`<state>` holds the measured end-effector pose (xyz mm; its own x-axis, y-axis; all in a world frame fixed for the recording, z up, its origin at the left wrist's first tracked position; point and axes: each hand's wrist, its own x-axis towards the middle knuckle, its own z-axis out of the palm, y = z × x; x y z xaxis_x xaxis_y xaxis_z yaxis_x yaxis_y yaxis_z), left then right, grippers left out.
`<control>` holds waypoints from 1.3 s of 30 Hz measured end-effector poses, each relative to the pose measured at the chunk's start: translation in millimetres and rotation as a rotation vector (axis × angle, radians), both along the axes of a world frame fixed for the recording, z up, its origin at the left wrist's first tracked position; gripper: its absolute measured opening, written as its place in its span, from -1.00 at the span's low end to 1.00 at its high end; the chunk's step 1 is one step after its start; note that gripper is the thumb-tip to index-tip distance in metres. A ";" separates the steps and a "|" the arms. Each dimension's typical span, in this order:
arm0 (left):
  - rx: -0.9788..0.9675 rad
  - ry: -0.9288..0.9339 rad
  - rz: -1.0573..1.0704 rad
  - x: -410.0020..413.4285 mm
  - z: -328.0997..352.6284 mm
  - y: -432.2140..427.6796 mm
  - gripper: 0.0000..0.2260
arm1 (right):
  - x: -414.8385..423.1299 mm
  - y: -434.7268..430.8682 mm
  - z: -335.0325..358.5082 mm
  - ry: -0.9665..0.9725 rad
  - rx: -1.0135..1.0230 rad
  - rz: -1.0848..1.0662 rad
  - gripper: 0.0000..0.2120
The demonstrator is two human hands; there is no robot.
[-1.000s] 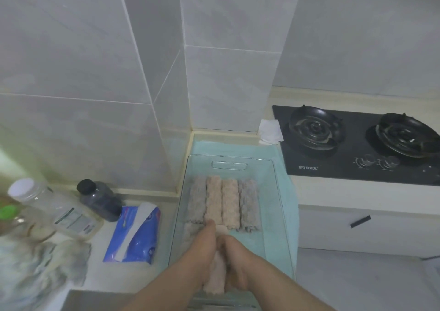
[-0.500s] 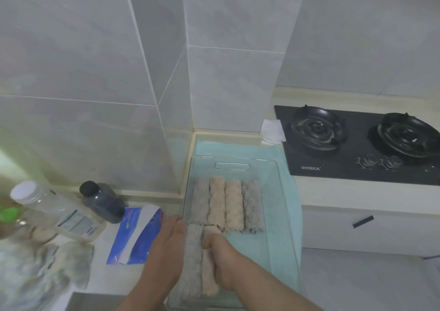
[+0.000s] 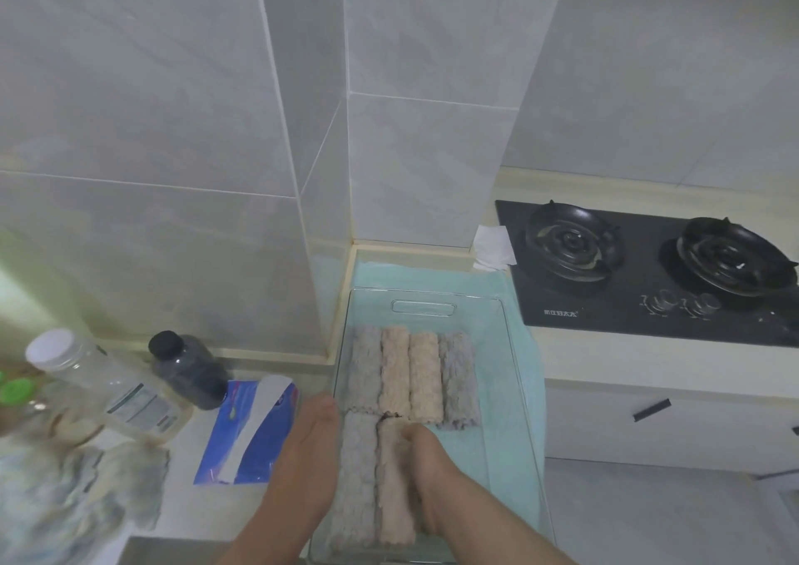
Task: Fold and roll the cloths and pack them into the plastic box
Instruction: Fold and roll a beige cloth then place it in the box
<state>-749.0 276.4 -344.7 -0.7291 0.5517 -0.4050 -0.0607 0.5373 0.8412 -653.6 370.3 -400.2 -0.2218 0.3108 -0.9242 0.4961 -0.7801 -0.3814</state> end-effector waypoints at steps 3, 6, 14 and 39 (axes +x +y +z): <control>0.004 -0.011 0.011 0.0 1.1 -0.4 -0.68 | -6.7 -6.0 -5.4 0.033 0.013 -0.037 -0.50; 0.063 -0.076 0.042 1.8 5.0 1.0 -0.75 | -15.6 -6.3 -12.9 0.069 -0.018 -0.089 -0.44; 0.146 -0.152 0.098 1.2 18.4 2.6 -0.71 | -21.4 -9.3 -11.2 0.081 -0.027 -0.075 -0.34; 0.346 0.032 0.043 5.8 82.7 -21.1 -0.60 | 28.3 54.5 112.8 0.292 0.984 0.409 -0.82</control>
